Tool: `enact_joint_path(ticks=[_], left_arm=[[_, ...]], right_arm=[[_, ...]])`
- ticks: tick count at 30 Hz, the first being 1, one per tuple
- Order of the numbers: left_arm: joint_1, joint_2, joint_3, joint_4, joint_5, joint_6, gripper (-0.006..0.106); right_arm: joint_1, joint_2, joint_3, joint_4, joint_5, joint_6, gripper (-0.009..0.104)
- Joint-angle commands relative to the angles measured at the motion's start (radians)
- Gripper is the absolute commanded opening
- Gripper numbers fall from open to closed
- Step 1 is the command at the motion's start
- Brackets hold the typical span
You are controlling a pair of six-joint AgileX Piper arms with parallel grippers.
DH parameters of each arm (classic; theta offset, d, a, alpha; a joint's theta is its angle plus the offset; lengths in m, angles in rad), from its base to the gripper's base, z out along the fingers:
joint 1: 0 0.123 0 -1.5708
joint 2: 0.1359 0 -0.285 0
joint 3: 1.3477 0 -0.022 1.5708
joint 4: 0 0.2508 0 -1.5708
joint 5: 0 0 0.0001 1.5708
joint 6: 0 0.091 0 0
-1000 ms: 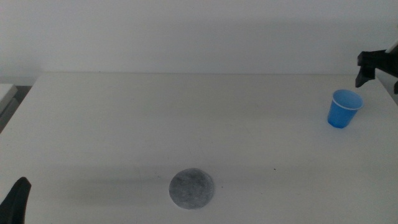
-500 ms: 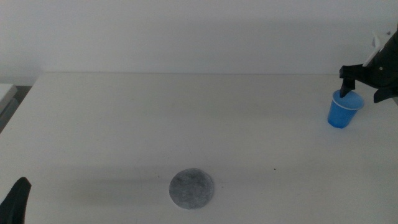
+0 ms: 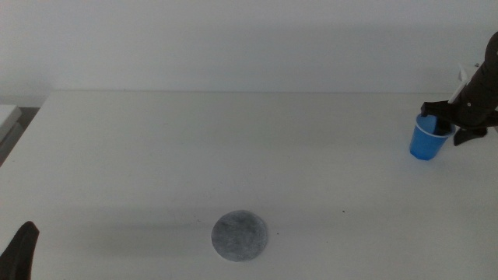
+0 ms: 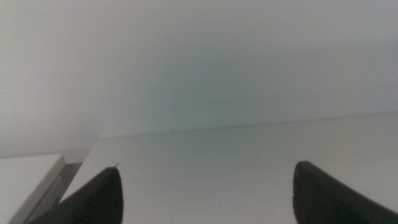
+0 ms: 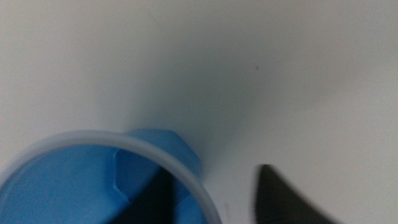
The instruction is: Place an empty cup on a cup mat.
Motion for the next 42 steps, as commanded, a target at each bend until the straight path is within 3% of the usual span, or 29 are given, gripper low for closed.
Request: enact_joint_path(ticks=[1,4,5,12,20,42], left_arm=[[-0.002,-0.004,0.0,-0.003,-0.005,-0.003,0.094],[-0.002,-0.004,0.0,-0.003,-0.005,-0.003,0.094],[-0.002,-0.004,0.0,-0.003,-0.005,-0.003,0.094],[-0.002,-0.004,0.0,-0.003,-0.005,-0.003,0.094],[-0.002,-0.004,0.0,-0.003,-0.005,-0.003,0.094],[-0.002,-0.004,0.0,-0.003,-0.005,-0.003,0.094]], right_arm=[[-0.007,-0.006,-0.008,-0.01,-0.016,-0.006,0.021],[-0.007,-0.008,-0.008,-0.01,-0.02,-0.025,-0.001],[-0.007,-0.009,-0.008,-0.01,-0.02,-0.035,-0.002],[0.017,-0.091,-0.008,0.018,0.014,-0.095,-0.003],[0.135,-0.246,-0.008,0.016,0.057,-0.095,-0.003],[0.671,-0.33,-0.008,0.027,0.161,-0.042,-0.002]])
